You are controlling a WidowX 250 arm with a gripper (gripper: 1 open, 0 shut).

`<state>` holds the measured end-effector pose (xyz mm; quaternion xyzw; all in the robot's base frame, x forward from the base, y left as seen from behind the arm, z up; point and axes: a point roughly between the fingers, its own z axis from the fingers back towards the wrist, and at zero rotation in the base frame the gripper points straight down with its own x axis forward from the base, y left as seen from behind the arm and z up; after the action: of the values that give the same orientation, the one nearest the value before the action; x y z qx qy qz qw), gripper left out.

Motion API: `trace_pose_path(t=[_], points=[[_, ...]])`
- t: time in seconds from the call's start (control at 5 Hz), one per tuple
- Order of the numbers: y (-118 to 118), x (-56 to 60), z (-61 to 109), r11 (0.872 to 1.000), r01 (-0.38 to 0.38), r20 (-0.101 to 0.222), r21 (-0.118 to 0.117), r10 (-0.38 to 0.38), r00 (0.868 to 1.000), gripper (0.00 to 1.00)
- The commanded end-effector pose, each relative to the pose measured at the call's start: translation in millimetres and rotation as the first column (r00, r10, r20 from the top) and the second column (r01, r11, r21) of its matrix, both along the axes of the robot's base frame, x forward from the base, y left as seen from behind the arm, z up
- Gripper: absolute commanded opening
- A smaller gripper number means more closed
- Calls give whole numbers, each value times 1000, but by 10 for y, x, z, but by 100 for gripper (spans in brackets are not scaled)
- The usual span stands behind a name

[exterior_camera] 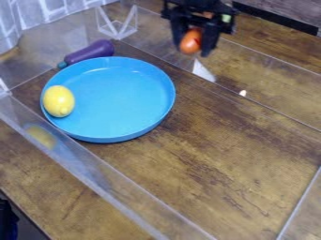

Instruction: Move the carrot to the left side

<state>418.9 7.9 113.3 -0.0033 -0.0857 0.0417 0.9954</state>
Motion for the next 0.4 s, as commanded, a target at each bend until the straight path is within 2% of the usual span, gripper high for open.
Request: trace_pose_path(t=[0.0,0.2], points=[[410,-137,473,1000,-12,98,19,10,995,0],[717,-277,497,999,-13,85,48,9,996,0]])
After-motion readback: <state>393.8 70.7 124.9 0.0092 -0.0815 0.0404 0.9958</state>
